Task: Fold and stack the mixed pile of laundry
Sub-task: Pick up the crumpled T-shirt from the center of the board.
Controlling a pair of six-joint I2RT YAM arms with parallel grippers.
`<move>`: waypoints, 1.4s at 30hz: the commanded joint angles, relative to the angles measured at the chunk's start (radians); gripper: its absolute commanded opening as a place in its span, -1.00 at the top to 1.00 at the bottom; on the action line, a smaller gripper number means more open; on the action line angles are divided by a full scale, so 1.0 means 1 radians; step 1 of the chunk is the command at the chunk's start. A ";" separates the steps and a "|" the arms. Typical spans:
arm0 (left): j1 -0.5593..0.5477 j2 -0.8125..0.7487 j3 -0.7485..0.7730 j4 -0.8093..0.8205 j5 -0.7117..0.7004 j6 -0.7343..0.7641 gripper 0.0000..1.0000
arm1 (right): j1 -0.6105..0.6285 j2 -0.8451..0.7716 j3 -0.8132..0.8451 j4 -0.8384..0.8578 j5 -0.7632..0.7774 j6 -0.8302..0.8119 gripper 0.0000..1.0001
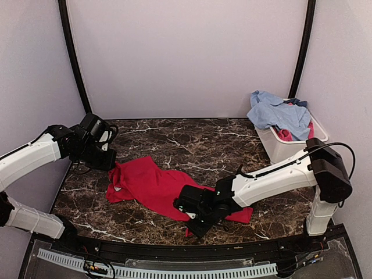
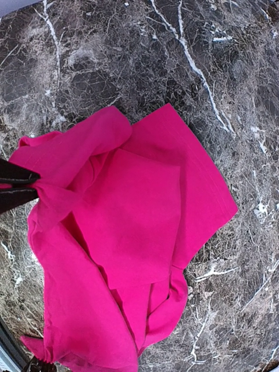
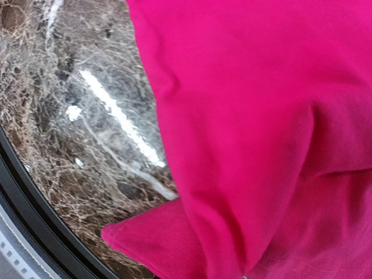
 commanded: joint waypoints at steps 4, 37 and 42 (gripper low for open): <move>0.011 -0.068 0.031 -0.029 -0.060 0.010 1.00 | -0.028 -0.213 0.005 -0.218 0.207 0.021 1.00; 0.011 -0.076 0.089 -0.050 -0.071 0.042 1.00 | 0.083 0.046 0.121 0.011 -0.015 0.140 -0.09; 0.012 -0.075 0.087 -0.044 -0.069 0.044 1.00 | 0.082 0.107 0.146 0.003 0.007 0.136 -0.06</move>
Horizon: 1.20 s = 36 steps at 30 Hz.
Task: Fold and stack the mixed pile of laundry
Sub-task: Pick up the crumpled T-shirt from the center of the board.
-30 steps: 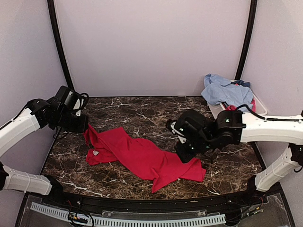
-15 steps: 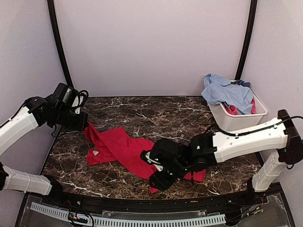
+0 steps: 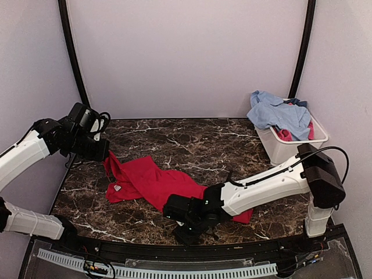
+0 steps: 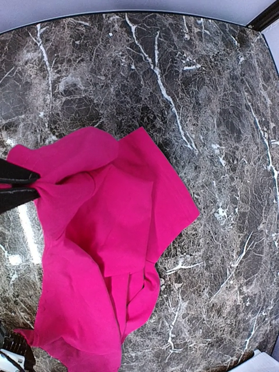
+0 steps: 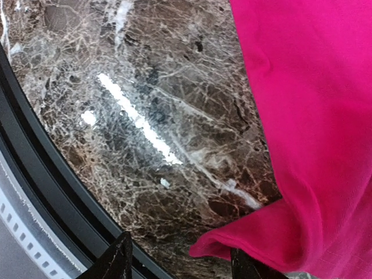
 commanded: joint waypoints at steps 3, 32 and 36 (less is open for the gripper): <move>0.006 0.002 -0.014 0.021 0.000 0.015 1.00 | 0.000 0.089 0.044 -0.027 0.045 0.027 0.10; 0.006 -0.007 -0.030 0.048 0.092 0.052 1.00 | -0.142 -0.379 -0.195 -0.116 0.082 -0.127 1.00; 0.006 0.007 -0.034 0.055 0.085 0.048 1.00 | -0.143 -0.300 -0.203 -0.058 0.010 -0.160 1.00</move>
